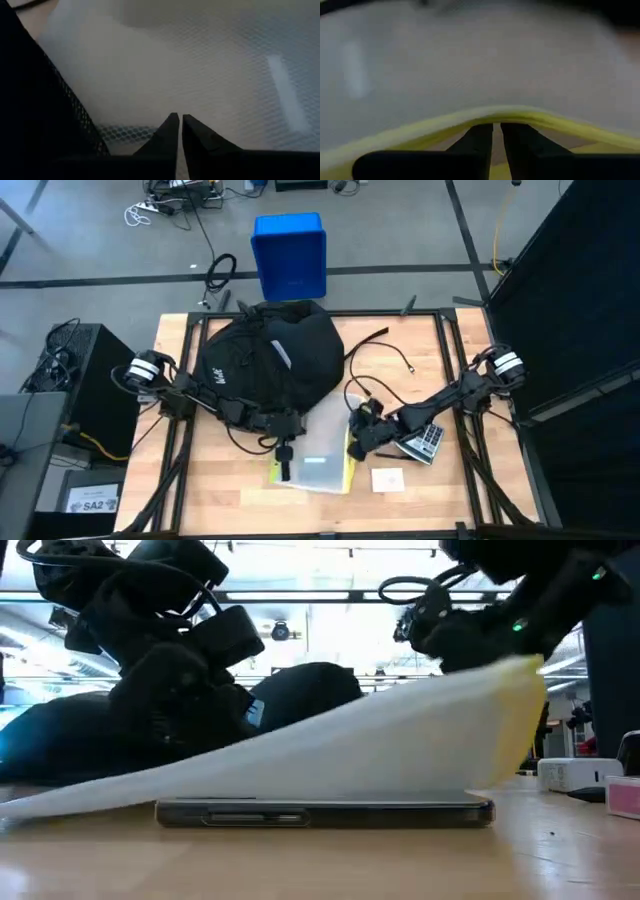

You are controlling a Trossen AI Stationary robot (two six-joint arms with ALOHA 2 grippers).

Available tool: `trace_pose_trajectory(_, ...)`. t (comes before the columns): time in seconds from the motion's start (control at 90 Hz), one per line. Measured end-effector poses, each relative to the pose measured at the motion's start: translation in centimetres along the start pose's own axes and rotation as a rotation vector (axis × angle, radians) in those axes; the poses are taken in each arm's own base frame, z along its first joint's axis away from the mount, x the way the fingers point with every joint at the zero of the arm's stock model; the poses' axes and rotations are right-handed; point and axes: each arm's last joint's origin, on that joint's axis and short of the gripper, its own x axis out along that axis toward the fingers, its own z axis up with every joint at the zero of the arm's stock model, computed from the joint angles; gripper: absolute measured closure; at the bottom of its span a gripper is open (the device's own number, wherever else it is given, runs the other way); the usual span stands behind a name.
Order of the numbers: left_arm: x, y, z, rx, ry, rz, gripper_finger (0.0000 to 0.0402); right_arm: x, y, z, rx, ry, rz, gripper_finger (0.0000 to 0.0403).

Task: Unpack backpack
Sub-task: Remove the pen from the zip bag

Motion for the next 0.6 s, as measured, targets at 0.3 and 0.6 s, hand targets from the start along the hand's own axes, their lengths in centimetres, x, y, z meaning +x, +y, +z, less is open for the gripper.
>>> trace_pose_trajectory(0.3, 0.1, 1.0, -0.7, 0.007, 0.082, 0.087, 0.0402, 0.8, -0.8, 0.6, -0.059, 0.098, 0.114, 0.0382)
trace_pose_trajectory(0.6, 0.3, 2.7, -0.8, -0.015, 0.107, 0.145, 0.0402, -0.2, 0.8, -0.5, -0.105, 0.137, 0.205, 0.0364)
